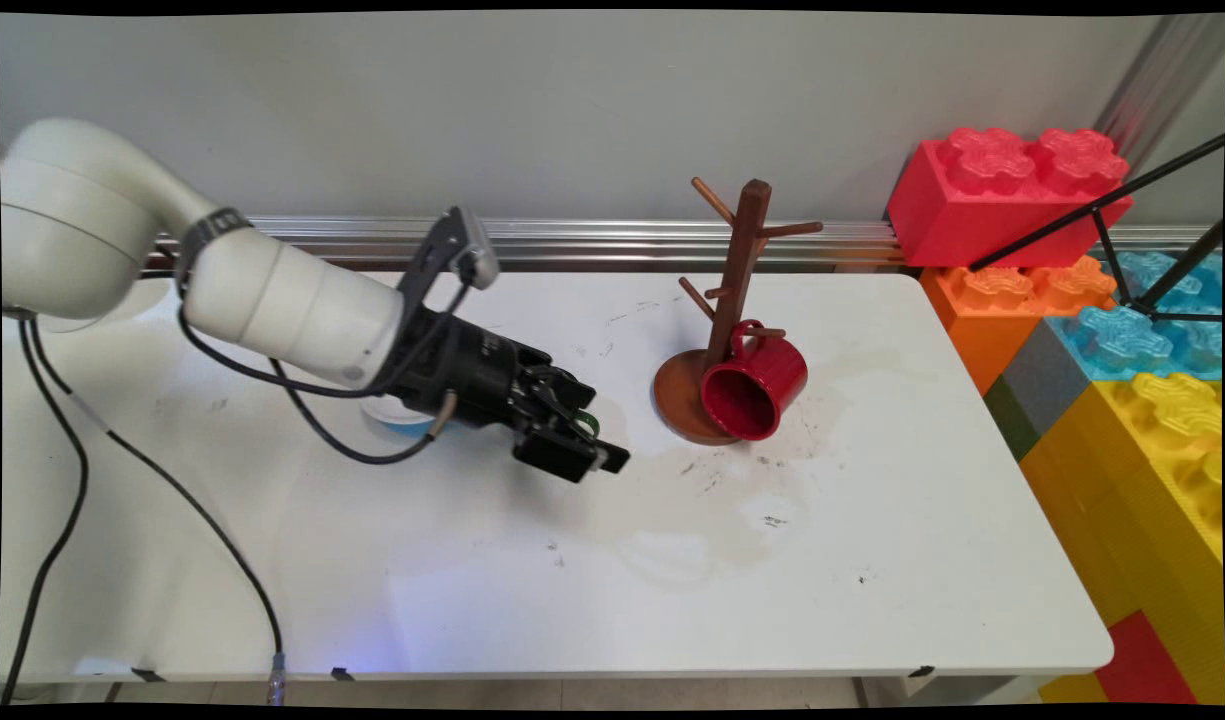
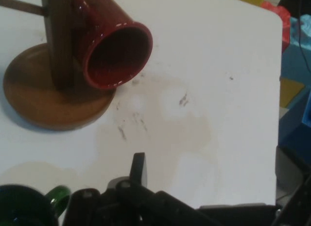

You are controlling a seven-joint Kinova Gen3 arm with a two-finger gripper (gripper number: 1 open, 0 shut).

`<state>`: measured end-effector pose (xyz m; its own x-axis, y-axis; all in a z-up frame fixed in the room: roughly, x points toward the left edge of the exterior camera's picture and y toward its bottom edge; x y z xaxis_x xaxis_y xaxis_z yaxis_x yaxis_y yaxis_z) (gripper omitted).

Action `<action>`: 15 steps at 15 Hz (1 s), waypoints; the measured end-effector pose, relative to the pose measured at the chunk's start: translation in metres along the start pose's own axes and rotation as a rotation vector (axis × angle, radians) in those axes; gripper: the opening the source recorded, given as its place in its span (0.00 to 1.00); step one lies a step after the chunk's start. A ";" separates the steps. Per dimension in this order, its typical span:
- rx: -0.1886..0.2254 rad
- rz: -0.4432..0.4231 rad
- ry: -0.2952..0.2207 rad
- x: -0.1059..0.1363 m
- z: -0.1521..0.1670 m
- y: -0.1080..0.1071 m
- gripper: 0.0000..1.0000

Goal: Pick up the red mug from the rack

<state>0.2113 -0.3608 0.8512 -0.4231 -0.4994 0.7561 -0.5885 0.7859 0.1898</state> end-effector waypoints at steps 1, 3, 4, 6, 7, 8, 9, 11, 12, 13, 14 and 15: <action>0.000 -0.006 0.003 0.002 0.006 0.002 1.00; 0.002 -0.014 0.007 0.003 0.015 0.003 1.00; 0.005 -0.020 0.011 0.004 0.019 0.004 1.00; 0.013 -0.033 0.015 0.005 0.027 0.006 1.00; 0.017 -0.039 0.016 0.005 0.030 0.007 1.00; 0.024 -0.047 0.017 0.005 0.034 0.008 1.00; 0.033 -0.059 0.018 0.005 0.039 0.010 1.00; 0.056 -0.089 0.020 0.005 0.047 0.014 1.00; 0.063 -0.100 0.022 0.005 0.050 0.015 1.00; 0.073 -0.116 0.024 0.005 0.054 0.017 1.00; 0.083 -0.134 0.028 0.006 0.059 0.019 1.00; 0.091 -0.152 0.033 0.007 0.063 0.022 1.00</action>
<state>0.1516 -0.3701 0.8212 -0.3029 -0.5964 0.7434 -0.7044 0.6655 0.2469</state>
